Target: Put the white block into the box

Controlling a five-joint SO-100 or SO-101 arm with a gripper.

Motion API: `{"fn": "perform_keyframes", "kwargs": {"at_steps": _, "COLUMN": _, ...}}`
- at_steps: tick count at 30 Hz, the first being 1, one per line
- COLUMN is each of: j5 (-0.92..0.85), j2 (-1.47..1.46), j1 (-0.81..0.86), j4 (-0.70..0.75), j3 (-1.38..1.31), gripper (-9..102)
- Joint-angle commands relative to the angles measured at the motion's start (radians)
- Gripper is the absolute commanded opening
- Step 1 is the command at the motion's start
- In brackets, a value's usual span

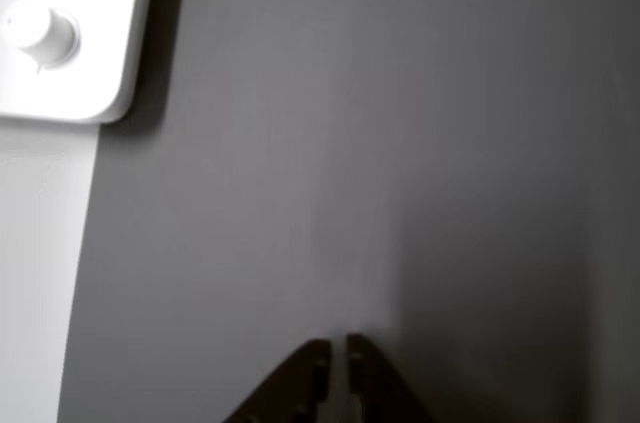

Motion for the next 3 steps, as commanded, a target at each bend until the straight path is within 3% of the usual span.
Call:
{"fn": "perform_keyframes", "kwargs": {"at_steps": 1, "j5": -0.006, "j2": 0.038, "j1": -0.009, "j4": -0.002, "j3": 0.020, "gripper": -1}}
{"fn": "perform_keyframes", "kwargs": {"at_steps": 3, "j5": -0.006, "j2": 0.038, "j1": -0.009, "j4": -0.002, "j3": 0.020, "gripper": -1}}
